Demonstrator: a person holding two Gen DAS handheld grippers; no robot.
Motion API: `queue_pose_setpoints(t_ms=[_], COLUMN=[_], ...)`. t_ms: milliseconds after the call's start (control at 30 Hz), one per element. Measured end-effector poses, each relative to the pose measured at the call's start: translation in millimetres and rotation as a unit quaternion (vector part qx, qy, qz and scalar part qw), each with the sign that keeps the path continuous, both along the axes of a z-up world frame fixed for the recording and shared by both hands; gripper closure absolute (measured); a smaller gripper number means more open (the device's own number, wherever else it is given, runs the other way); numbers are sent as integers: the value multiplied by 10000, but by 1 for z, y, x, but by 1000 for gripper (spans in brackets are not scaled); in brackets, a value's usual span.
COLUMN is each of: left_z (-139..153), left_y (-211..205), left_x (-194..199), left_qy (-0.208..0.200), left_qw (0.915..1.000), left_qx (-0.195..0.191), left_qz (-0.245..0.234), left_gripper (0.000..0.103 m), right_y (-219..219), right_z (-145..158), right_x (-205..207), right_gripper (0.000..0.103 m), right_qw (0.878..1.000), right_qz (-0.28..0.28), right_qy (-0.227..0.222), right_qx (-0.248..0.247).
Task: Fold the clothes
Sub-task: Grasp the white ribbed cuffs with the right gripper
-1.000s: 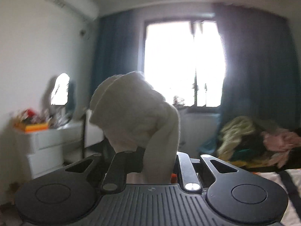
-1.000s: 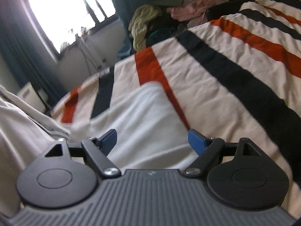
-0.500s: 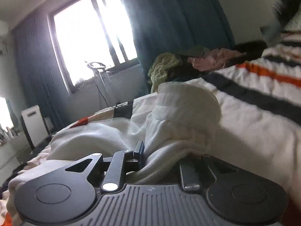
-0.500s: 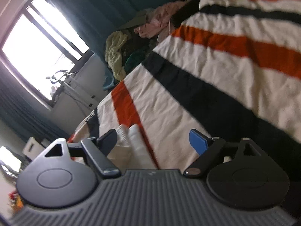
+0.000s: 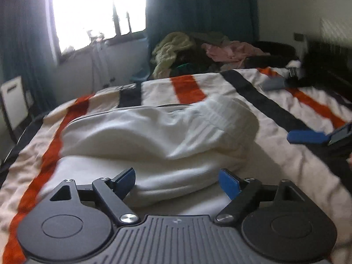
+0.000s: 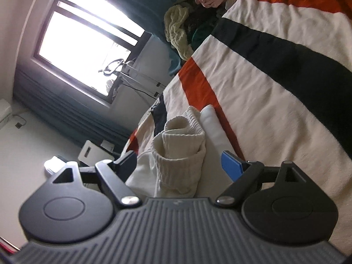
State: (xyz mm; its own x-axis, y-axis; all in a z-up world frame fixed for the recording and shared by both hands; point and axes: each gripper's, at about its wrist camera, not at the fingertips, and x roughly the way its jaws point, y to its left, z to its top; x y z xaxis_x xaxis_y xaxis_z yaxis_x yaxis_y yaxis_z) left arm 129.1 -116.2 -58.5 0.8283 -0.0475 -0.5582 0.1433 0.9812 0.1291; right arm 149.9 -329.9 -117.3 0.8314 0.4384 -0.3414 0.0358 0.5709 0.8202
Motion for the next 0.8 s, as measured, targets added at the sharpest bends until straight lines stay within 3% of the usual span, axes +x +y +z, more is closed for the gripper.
queue_pose_setpoints(t_ms=[300, 500, 700, 800], left_z=[15, 9, 6, 5], left_y=[87, 82, 83, 85], left_x=[-29, -27, -18, -18], left_qy=[-73, -118, -31, -29], left_qw=[9933, 9948, 9950, 9951], left_qx=[-485, -39, -83, -85], left_qz=[1051, 1014, 991, 981], left_gripper=[16, 15, 14, 13], right_y=[32, 56, 60, 62], right_z=[-19, -24, -11, -4], right_x=[23, 48, 43, 41], right_gripper=[17, 18, 55, 64], right_qw=[9993, 9968, 9941, 9920], right_qz=[264, 210, 8, -93], right_qy=[221, 105, -100, -202], right_qx=[-111, -766, -1084, -1243])
